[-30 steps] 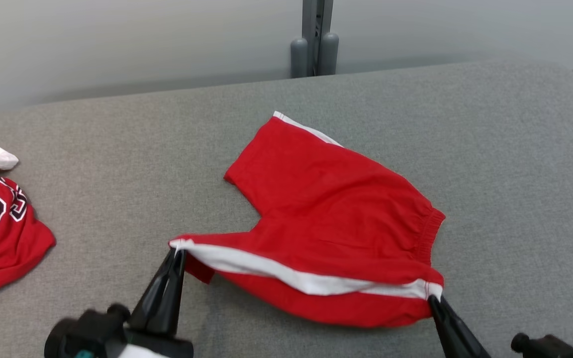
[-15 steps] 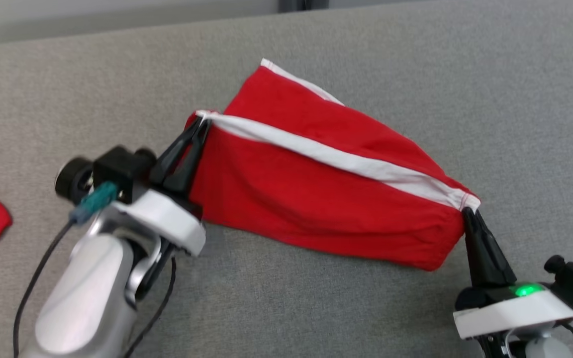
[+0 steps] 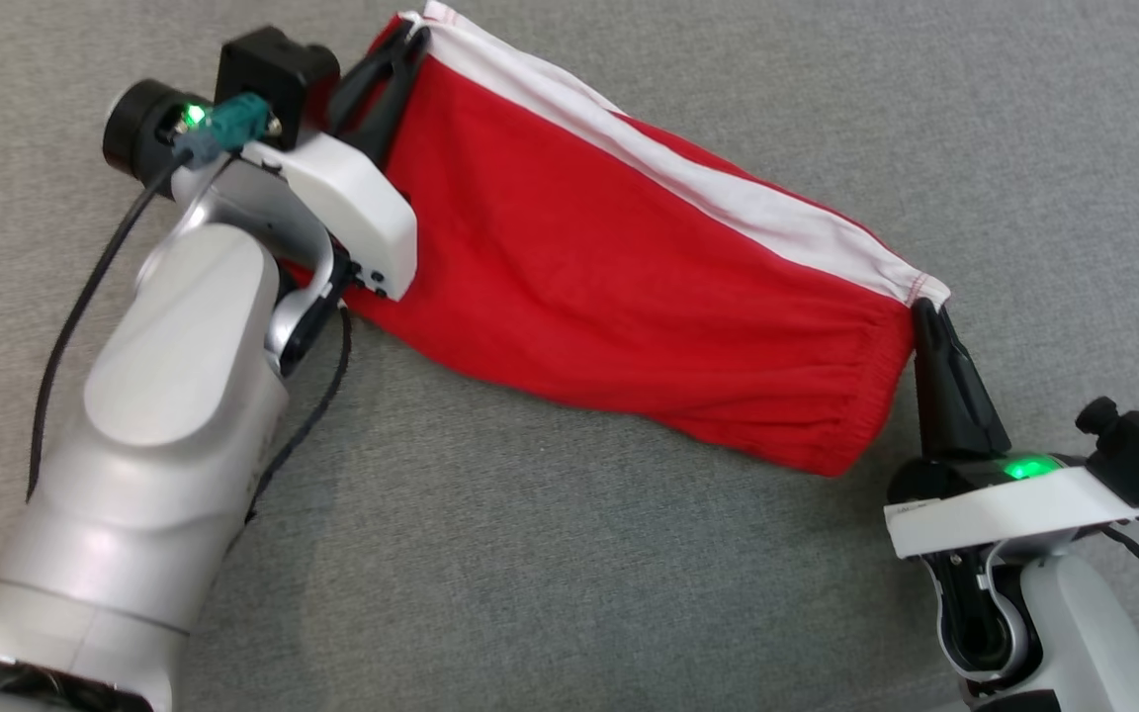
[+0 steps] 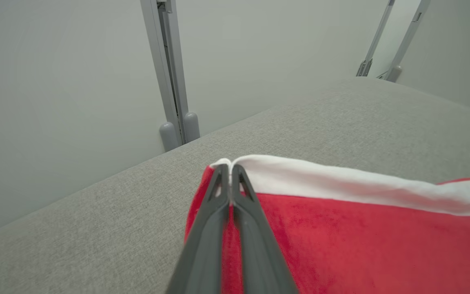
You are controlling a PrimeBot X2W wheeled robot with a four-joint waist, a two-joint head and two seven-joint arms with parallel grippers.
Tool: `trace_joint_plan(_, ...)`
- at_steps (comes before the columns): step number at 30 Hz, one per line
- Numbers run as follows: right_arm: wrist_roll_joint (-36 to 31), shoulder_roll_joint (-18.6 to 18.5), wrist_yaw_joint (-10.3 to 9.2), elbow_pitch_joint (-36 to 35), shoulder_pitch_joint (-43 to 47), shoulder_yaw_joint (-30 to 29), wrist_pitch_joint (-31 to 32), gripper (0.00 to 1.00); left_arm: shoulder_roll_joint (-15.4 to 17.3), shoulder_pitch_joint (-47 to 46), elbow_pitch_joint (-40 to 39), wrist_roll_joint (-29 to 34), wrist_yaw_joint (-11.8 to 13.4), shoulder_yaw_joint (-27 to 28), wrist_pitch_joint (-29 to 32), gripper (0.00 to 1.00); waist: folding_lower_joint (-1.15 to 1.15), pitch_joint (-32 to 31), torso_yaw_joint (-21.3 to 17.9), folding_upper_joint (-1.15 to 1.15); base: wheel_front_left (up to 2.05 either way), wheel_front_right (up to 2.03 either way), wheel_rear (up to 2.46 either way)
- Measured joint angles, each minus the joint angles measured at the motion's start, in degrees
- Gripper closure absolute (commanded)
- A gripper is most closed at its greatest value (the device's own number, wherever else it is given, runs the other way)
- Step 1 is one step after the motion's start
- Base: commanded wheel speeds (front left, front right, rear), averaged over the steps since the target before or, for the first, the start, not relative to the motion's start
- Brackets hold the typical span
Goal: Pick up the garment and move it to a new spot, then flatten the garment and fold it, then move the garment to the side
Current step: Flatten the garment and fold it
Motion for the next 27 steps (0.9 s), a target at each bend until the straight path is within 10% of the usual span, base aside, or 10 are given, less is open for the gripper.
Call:
trace_joint_plan(7,0.47,0.09,0.01,1.26,-2.69,1.58,-0.14,1.00,-1.22,-6.12,10.39,-1.14,-0.23,-1.38,-1.80,1.00,0.00,1.68,-1.87,0.00,0.00,0.00,0.00)
trace_joint_plan(8,0.45,0.08,0.01,1.27,-2.94,1.70,-0.16,1.00,-1.63,-6.86,11.96,-1.70,-0.34,-1.66,-1.87,0.82,0.00,1.83,-2.00,0.00,0.00,0.00,0.00)
trace_joint_plan(9,0.26,0.05,0.00,1.29,-3.14,2.04,-0.16,1.00,-2.08,-7.31,13.33,-2.82,-0.34,-1.76,-1.92,0.41,0.00,1.92,-2.09,0.00,0.00,0.00,0.00)
trace_joint_plan(10,0.18,0.09,0.00,1.36,-3.29,2.38,-0.16,0.75,-2.54,-7.62,14.34,-3.63,-0.34,-2.00,-2.35,0.00,0.00,1.95,-2.14,0.00,0.00,0.00,0.00)
trace_joint_plan(12,-0.45,0.12,0.00,1.01,-3.35,2.23,-0.16,0.08,-2.87,-8.20,15.85,-4.47,-0.35,-2.93,-3.74,0.00,0.00,1.85,-2.10,0.00,0.00,0.00,0.00)
trace_joint_plan(13,-0.74,0.08,0.00,0.97,-3.35,2.27,-0.16,0.00,-3.02,-8.30,16.56,-4.94,-0.35,-3.32,-4.27,0.00,0.00,1.75,-2.00,0.00,0.00,0.00,0.00)
trace_joint_plan(18,-4.36,-0.63,0.00,-0.80,-2.20,1.00,-0.16,0.00,-3.26,-7.90,18.92,-5.45,0.34,-3.70,-9.35,0.00,0.00,0.66,-0.90,0.00,0.00,0.00,0.00)
trace_joint_plan(27,-14.48,-1.89,0.00,-8.42,1.16,-5.61,-0.23,0.00,-3.60,1.70,8.47,-4.71,9.25,0.32,-12.37,0.00,0.00,-2.67,2.24,0.00,0.00,0.00,0.00)
